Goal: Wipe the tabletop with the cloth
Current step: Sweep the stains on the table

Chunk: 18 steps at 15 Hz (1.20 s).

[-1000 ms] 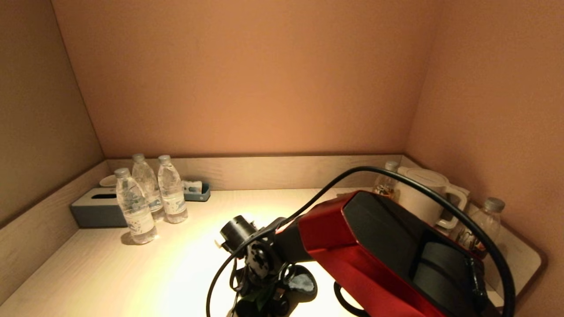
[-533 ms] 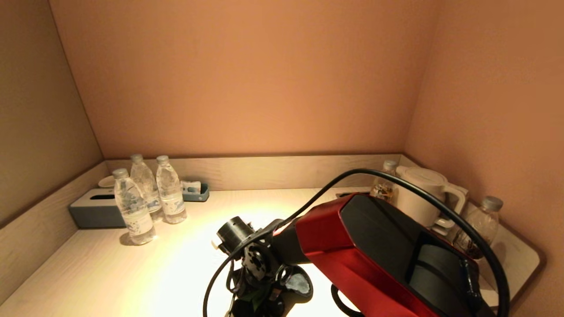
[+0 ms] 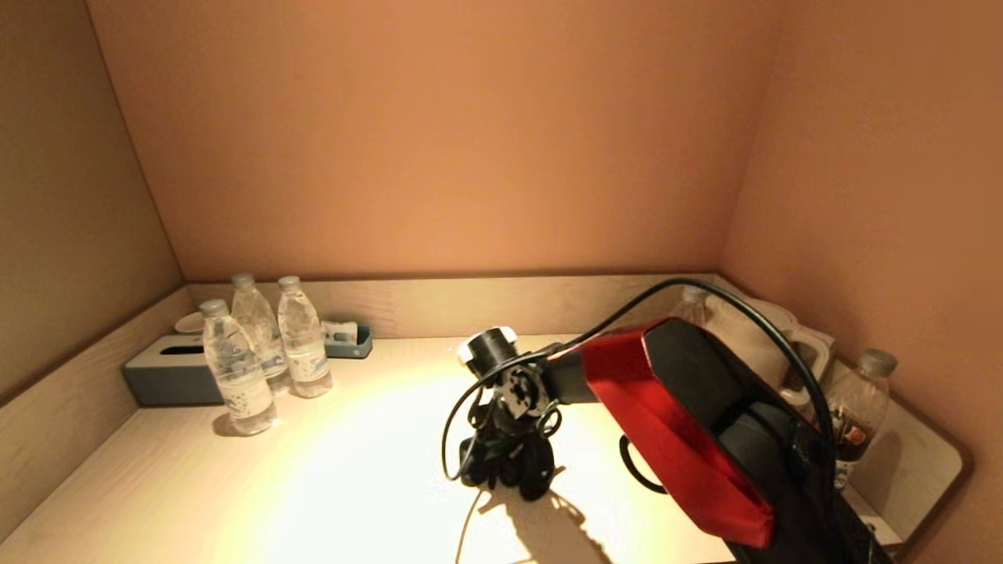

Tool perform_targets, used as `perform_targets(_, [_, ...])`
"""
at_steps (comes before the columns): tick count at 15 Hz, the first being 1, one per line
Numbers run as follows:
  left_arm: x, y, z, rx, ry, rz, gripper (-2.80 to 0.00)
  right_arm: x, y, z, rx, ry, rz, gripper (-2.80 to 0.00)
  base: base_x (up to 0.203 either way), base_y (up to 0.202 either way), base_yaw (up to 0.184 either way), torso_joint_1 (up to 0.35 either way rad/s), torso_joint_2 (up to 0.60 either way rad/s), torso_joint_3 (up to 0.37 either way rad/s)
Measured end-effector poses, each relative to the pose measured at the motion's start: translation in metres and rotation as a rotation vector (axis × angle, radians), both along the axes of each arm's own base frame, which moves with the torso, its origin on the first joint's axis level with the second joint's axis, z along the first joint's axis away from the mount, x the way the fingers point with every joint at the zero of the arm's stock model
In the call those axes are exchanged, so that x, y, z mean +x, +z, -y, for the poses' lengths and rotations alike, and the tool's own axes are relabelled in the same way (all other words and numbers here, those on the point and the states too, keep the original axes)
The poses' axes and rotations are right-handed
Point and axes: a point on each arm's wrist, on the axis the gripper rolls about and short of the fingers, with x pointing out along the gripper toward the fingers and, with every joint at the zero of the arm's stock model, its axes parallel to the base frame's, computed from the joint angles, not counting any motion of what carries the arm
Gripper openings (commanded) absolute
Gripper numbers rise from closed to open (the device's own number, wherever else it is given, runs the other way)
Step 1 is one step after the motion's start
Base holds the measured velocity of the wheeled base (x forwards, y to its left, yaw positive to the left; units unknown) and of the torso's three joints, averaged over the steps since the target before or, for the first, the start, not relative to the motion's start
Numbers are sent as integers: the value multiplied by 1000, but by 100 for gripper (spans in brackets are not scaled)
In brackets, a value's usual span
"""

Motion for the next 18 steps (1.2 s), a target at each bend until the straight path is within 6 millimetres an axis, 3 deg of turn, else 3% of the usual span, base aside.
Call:
perform_targets(3, [0,0,0,0,0,0,-280,18,-5,26,-9,-65,6,-280,0,0,0,0,0,0])
perform_targets(6, [0,0,0,0,-1,0,-280,39,-6,77,-16,-205,-5,-280,0,0,0,0,0,0])
perform_targets(9, [0,0,0,-1,0,0,-280,25,1,97,-47,-250,-45,-280,0,0,0,0,0,0])
perform_targets(15, [0,0,0,-1,-3,-1,-280,-34,28,68,-63,-140,-80,-280,0,0,0,0,0,0])
perform_targets(18, [0,0,0,-1,0,-1,-280,-84,56,47,-56,-45,-65,-280,0,0,0,0,0,0])
